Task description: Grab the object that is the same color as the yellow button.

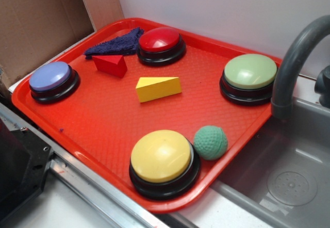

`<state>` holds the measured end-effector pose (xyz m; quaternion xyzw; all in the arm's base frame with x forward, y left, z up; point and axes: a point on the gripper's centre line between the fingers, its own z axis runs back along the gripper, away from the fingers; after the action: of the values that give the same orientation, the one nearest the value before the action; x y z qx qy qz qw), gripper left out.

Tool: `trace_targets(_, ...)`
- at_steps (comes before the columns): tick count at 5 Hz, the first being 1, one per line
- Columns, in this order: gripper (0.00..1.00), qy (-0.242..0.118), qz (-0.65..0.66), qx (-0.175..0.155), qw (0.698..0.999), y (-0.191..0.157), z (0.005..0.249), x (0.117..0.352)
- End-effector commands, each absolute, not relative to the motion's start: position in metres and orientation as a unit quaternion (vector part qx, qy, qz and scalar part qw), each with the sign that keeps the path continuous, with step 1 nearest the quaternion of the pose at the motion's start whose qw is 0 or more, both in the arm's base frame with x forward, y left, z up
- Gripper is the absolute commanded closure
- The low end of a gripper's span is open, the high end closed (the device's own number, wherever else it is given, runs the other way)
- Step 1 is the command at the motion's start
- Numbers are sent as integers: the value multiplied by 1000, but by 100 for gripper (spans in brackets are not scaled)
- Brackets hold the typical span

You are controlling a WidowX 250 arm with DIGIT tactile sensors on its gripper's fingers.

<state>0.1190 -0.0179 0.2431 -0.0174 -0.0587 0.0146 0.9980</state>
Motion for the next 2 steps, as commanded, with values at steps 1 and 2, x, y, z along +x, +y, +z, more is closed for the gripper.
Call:
trace_targets(1,0,-59,15,-17,998,-18,243,119)
trace_targets(2,0,-57,28,-7,998,-8,245,142)
